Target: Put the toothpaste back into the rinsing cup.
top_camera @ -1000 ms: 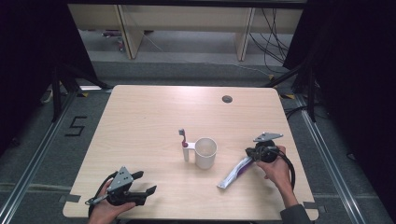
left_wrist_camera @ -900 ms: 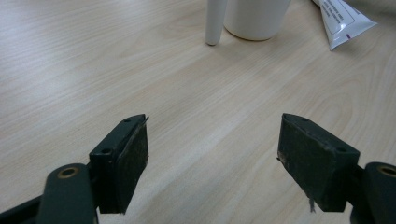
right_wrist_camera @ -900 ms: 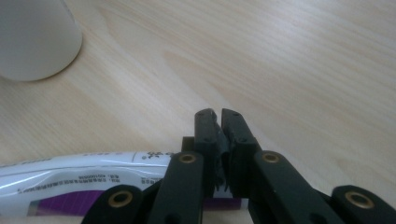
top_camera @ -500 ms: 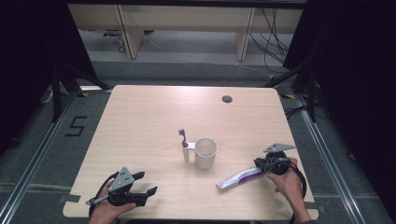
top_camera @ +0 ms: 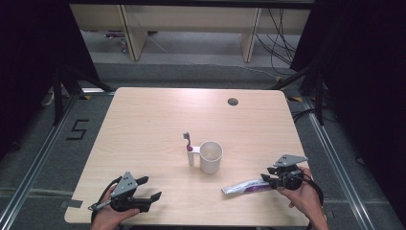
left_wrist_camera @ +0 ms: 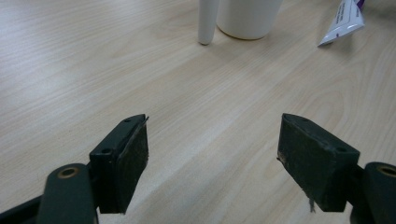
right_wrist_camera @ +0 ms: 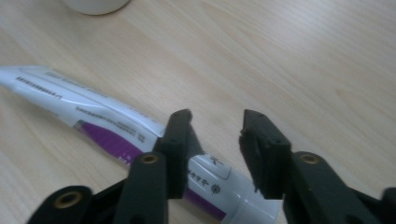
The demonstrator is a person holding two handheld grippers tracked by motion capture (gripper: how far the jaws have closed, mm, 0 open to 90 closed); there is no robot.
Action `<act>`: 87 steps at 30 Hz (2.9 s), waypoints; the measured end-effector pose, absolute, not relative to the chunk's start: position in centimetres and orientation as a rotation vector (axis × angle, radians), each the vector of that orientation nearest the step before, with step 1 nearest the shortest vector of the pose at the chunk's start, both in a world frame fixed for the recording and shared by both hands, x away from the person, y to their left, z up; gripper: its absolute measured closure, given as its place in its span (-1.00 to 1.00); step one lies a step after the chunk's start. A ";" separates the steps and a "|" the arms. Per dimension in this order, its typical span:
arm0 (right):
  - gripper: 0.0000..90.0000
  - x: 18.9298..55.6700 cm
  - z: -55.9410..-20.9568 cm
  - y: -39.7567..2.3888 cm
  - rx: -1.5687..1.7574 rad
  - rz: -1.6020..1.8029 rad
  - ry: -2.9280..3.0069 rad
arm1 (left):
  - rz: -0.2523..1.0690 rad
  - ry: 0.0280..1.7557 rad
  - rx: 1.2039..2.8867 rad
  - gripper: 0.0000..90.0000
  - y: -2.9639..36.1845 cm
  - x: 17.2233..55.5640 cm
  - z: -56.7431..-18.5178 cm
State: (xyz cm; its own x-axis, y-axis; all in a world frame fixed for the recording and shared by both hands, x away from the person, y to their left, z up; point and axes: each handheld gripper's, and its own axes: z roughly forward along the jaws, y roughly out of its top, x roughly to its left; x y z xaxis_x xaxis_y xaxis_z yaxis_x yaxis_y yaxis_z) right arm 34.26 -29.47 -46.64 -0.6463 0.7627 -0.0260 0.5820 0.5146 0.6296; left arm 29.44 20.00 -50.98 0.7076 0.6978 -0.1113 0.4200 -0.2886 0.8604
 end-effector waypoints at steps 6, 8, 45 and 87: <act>-0.05 34.0 -46.2 -28.3 0.963 0.748 2.581 | 0.355 0.865 1.930 -0.46 20.1 29.4 -50.9; -0.12 34.1 -46.2 -27.9 0.912 0.721 2.613 | 0.355 0.862 1.932 -0.46 20.1 29.4 -50.9; 0.38 36.2 -47.4 -22.6 0.692 0.229 2.981 | 0.345 0.878 1.927 -0.46 20.2 29.5 -51.0; 0.69 35.8 -47.3 -20.4 0.619 0.048 3.012 | 0.338 0.870 1.925 -0.46 20.1 29.7 -51.1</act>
State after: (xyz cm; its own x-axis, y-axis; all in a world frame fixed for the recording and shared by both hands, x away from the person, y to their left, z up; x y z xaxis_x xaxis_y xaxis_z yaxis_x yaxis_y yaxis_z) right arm 35.82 -20.36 -47.25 -0.9169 0.3948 -0.0587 0.3927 0.9186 0.0436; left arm 29.65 20.12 -51.06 0.7070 0.6963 -0.1242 0.4300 -0.2837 0.8571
